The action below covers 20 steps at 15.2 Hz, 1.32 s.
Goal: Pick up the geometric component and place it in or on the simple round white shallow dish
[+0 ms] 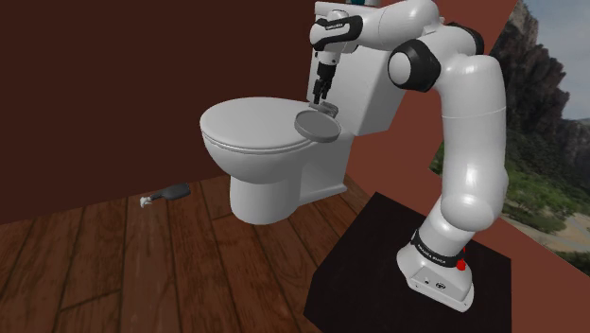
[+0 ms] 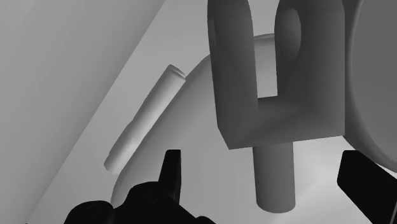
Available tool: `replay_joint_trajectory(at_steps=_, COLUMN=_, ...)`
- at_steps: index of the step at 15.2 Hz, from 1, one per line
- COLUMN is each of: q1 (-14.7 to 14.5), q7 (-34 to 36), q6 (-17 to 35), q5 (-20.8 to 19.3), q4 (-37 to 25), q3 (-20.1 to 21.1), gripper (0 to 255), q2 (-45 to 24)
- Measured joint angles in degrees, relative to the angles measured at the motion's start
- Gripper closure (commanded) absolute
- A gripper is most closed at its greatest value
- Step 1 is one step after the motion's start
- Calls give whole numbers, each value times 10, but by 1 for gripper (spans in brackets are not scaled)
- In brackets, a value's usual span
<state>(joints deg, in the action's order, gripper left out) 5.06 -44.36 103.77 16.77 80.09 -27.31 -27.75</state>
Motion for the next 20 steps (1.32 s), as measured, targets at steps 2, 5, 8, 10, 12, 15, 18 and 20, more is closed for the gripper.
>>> replay_joint_trajectory(at_steps=2, q1=0, q7=-2, q6=7, q5=5, q4=6, q3=3, gripper=0, q2=-3)
replay_joint_trajectory(at_steps=5, q1=-2, q7=-4, q6=24, q5=8, q4=22, q3=5, gripper=0, q2=-6)
replay_joint_trajectory(at_steps=8, q1=-4, q7=-6, q6=41, q5=11, q4=35, q3=6, gripper=0, q2=-10)
replay_joint_trajectory(at_steps=10, q1=-3, q7=-7, q6=42, q5=11, q4=36, q3=7, gripper=0, q2=-11)
replay_joint_trajectory(at_steps=12, q1=-3, q7=-7, q6=42, q5=11, q4=36, q3=7, gripper=0, q2=-12)
replay_joint_trajectory(at_steps=15, q1=-3, q7=-7, q6=43, q5=11, q4=36, q3=7, gripper=255, q2=-12)
replay_joint_trajectory(at_steps=18, q1=-3, q7=-7, q6=43, q5=12, q4=36, q3=7, gripper=255, q2=-11)
replay_joint_trajectory(at_steps=20, q1=-3, q7=-7, q6=43, q5=12, q4=36, q3=7, gripper=255, q2=-11)
